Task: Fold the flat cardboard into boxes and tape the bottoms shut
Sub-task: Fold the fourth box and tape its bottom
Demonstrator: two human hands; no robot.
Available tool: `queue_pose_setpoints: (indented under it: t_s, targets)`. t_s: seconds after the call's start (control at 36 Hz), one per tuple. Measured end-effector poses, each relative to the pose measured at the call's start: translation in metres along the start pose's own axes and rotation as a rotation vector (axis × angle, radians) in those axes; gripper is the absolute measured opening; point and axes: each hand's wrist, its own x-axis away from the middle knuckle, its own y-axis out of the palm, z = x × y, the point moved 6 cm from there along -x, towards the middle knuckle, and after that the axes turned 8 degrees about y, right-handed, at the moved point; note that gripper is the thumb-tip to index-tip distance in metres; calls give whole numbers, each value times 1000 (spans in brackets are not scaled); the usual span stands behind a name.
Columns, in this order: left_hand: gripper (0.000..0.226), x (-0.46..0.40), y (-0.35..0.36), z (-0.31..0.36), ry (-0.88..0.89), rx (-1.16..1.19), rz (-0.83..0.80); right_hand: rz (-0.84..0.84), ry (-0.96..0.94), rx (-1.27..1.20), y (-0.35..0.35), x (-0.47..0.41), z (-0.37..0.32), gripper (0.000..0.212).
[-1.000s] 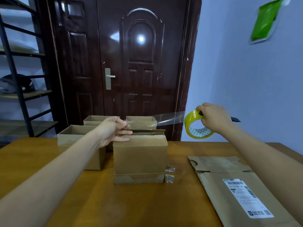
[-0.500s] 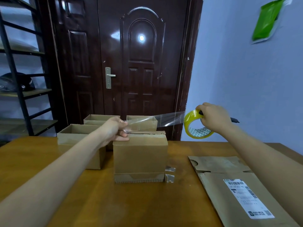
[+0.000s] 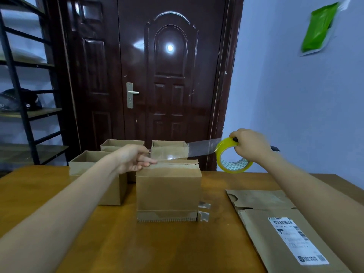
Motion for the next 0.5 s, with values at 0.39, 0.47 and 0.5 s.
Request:
queue_pose_setpoints:
  t_s: [0.39, 0.47, 0.5]
  targets:
    - [60, -1, -13, -1, -95, 238, -61, -34, -40, -12, 8, -1, -20, 26]
    - [73, 0, -16, -2, -129, 329, -67, -40, -49, -4, 9, -1, -25, 25]
    - [76, 0, -17, -3, -138, 358, -67, -44, -53, 3, 9, -2, -26, 24]
